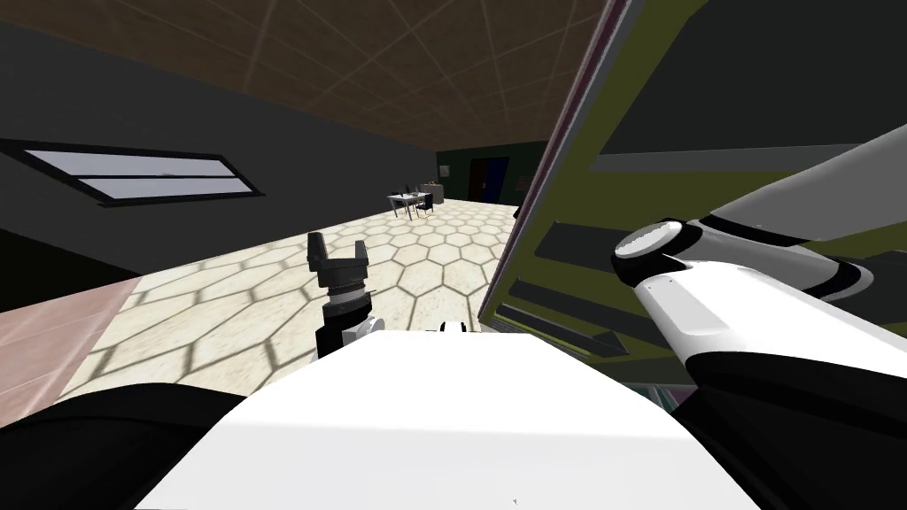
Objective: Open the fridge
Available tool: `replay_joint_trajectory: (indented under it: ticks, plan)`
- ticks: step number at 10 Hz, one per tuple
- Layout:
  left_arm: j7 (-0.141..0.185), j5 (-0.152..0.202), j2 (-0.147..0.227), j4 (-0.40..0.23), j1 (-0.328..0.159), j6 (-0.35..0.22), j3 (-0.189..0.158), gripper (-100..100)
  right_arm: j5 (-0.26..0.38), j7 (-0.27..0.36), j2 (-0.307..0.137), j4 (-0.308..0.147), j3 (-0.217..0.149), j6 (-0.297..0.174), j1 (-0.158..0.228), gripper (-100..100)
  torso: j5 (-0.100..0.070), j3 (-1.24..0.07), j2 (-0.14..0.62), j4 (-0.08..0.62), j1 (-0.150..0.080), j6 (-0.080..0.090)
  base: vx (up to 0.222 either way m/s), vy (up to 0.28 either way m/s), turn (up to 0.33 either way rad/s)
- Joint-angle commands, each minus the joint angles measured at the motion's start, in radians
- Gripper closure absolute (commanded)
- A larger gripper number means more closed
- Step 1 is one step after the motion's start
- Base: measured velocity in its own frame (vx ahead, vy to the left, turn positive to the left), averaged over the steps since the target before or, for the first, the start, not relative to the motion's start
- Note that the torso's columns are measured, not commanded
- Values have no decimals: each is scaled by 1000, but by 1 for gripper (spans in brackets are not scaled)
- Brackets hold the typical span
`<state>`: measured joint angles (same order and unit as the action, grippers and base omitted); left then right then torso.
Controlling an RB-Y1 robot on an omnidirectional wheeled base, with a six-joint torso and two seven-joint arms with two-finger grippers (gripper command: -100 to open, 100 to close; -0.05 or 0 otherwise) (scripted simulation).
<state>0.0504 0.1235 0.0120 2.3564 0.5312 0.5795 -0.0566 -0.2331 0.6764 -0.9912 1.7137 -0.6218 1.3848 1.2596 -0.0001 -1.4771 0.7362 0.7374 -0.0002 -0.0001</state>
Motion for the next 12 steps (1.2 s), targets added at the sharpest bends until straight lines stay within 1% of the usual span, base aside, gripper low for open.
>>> replay_joint_trajectory:
  ticks: [1,3,4,5,6,7,9,12]
  plan:
    - [0,0,0,0,0,0,0,0,64,19,-45,-28,-23,-18,7,-100,0,1,1,0,1,0,124,37,-102]
    - [0,0,0,0,0,0,0,0,100,29,-72,-46,-36,-27,11,-100,0,3,4,1,0,0,98,20,-81]
    - [0,0,0,0,0,0,0,0,88,25,-64,-40,-30,-25,12,-100,0,3,4,1,-1,0,41,9,-16]
    - [0,0,0,0,0,0,0,0,86,25,-86,-51,-15,-45,41,-100,0,3,5,1,-1,0,-54,68,11]
    - [0,0,0,0,-1,0,0,0,88,27,-76,-47,-20,-34,29,-100,1,5,8,3,3,0,-35,43,-3]
    - [0,0,0,0,-1,0,0,0,87,25,-111,-69,11,-60,78,-100,1,4,5,2,1,0,23,-6,55]
    - [0,0,0,0,0,0,0,0,85,23,-145,-91,41,-84,126,-100,-1,-1,-2,-1,-3,0,39,-21,63]
    - [0,0,0,0,0,0,0,0,83,20,-196,-123,86,-119,197,-100,0,1,1,0,0,0,49,-22,45]
